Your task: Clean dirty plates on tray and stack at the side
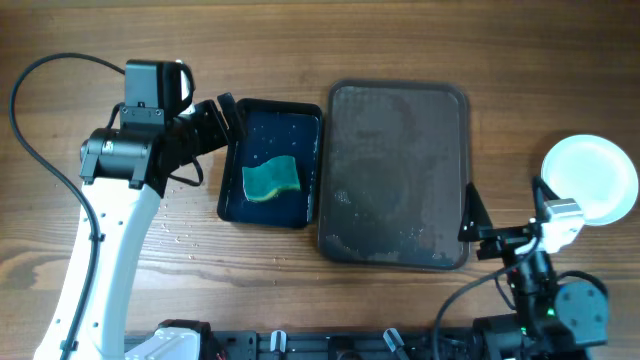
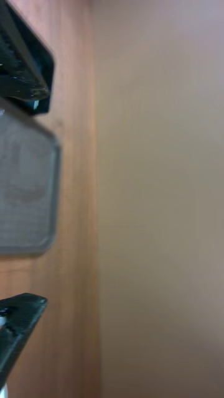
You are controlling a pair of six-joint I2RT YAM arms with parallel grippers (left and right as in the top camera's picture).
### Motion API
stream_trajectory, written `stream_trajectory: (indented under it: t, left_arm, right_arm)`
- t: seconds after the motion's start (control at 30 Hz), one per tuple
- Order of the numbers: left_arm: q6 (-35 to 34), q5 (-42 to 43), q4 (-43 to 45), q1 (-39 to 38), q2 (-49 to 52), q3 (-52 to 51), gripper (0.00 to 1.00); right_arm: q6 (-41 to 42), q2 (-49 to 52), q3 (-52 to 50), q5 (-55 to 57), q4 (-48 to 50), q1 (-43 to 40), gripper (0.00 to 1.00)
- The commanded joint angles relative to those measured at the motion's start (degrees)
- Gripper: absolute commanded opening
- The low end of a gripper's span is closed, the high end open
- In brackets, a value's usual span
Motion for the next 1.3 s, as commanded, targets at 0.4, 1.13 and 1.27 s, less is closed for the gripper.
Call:
stream_trajectory:
  t: [0.4, 1.13, 1.27]
  left_arm:
    - [0.31, 0.46, 0.11, 0.48, -0.35, 0.76, 1.00]
    - [0.31, 0.46, 0.13, 0.35, -0.59, -0.35, 1.00]
    - [0.35, -0.98, 0.20, -2.05, -6.21, -5.35, 1.00]
  right_arm:
    - [-0.61, -5.75, -22.51, 3.91, 18.49, 0.07, 1.00]
    - [-0.59, -5.14, -22.51, 3.93, 18.64, 0.07, 1.00]
    - [-0.57, -5.14, -22.51, 3.93, 18.64, 0.07, 1.00]
